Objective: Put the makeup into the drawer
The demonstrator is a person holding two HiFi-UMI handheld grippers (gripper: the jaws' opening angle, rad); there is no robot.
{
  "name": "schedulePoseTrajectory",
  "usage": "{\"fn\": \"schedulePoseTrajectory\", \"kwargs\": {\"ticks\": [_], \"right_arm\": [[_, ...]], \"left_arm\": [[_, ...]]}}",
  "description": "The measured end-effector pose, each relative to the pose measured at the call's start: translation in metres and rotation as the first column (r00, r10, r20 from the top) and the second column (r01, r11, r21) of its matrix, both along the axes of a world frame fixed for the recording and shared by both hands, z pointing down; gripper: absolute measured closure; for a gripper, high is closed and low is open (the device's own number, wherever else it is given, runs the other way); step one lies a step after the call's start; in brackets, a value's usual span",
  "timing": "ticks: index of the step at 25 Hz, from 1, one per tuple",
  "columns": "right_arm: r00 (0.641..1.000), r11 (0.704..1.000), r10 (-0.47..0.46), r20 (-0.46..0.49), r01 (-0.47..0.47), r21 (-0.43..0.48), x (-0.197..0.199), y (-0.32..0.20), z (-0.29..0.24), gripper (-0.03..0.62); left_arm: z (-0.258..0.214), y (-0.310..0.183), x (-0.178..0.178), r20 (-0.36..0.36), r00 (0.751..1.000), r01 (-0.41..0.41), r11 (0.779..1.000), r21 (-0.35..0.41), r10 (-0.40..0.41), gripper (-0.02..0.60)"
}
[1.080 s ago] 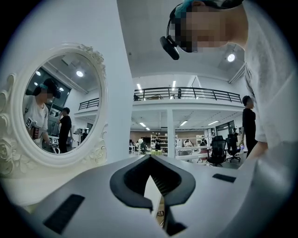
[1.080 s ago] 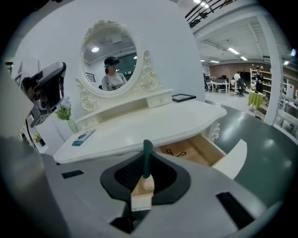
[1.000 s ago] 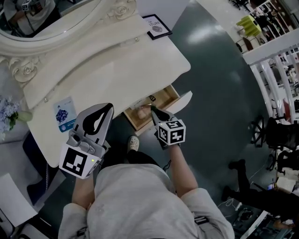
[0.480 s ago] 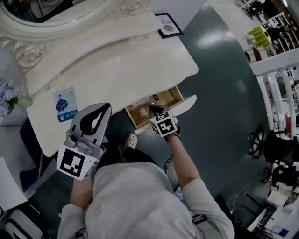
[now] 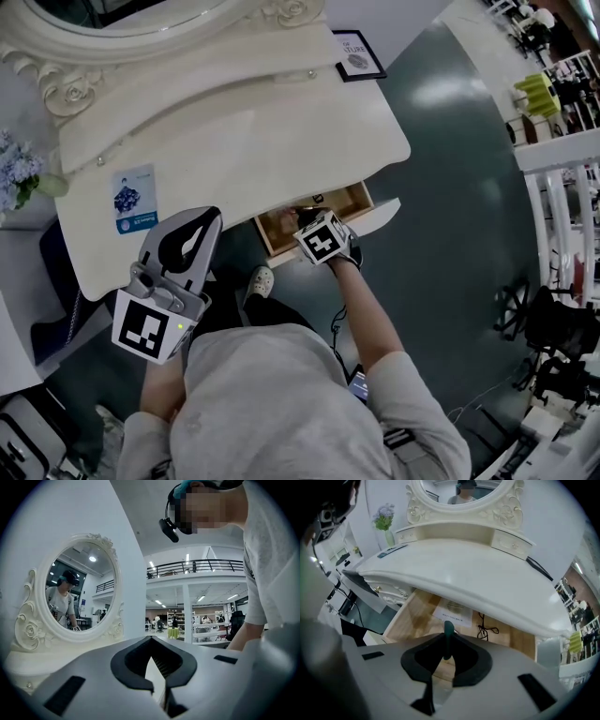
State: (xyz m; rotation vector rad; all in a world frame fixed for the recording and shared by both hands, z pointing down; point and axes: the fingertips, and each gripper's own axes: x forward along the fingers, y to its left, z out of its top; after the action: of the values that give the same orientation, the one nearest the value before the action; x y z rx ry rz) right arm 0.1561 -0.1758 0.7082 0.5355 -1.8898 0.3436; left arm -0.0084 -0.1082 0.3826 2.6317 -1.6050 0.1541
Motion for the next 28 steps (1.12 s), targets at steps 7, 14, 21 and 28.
{"fn": "schedulePoseTrajectory", "kwargs": {"ticks": [7, 14, 21, 28], "right_arm": [[0.954, 0.966, -0.245, -0.174, 0.256, 0.044, -0.013, -0.006, 0.016, 0.546], [0.882, 0.917, -0.377, -0.283, 0.397, 0.016, -0.01, -0.007, 0.039, 0.546], [0.839, 0.89, -0.444, -0.314, 0.452, -0.049, -0.004, -0.004, 0.054, 0.542], [0.838, 0.882, -0.469, -0.277, 0.462, -0.097, -0.006, 0.0, 0.057, 0.521]], "left_arm": [[0.003, 0.0, -0.003, 0.008, 0.999, 0.034, 0.999, -0.011, -0.034, 0.57], [0.007, 0.0, -0.006, 0.025, 0.998, 0.061, 0.998, -0.023, -0.061, 0.57], [0.008, 0.002, -0.006, 0.042, 0.996, 0.086, 0.996, -0.037, -0.084, 0.571], [0.005, 0.004, -0.009, 0.054, 0.993, 0.109, 0.993, -0.039, -0.107, 0.57]]}}
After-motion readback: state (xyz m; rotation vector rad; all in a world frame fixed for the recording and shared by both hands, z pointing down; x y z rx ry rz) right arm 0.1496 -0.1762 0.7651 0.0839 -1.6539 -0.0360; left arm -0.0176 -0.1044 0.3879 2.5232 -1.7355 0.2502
